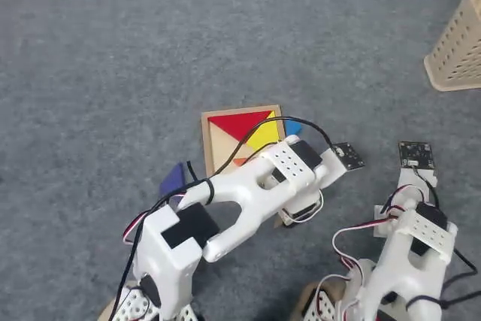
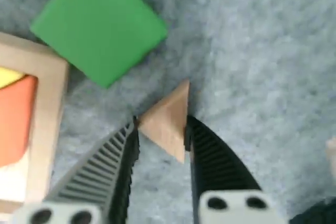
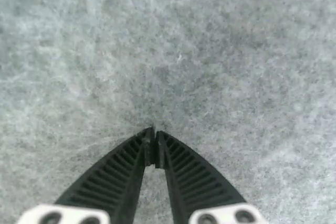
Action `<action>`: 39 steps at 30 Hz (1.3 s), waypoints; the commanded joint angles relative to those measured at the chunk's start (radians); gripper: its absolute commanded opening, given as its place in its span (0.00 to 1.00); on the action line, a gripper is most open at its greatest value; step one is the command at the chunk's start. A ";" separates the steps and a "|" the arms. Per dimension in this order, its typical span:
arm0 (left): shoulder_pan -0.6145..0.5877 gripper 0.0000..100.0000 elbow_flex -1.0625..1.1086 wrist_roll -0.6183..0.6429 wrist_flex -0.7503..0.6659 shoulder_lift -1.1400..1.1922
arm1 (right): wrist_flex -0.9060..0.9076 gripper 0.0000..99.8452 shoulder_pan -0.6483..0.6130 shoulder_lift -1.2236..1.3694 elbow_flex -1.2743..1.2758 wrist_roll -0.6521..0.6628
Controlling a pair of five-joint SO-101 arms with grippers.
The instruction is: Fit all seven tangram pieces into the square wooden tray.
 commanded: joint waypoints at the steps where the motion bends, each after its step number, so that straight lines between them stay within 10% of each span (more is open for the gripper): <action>1: -0.002 0.08 -0.036 -0.017 0.034 -0.025 | -0.016 0.01 -0.013 -0.031 -0.003 0.012; 17: -0.245 0.08 -0.147 -0.229 0.249 -0.336 | -0.018 0.01 -0.013 -0.031 -0.003 0.012; 24: -0.439 0.01 -0.150 -0.555 0.061 -0.285 | -0.019 0.01 -0.013 -0.031 -0.003 0.014; 39: -0.436 0.01 -0.364 -0.878 0.044 0.015 | -0.019 0.01 -0.013 -0.031 -0.003 0.014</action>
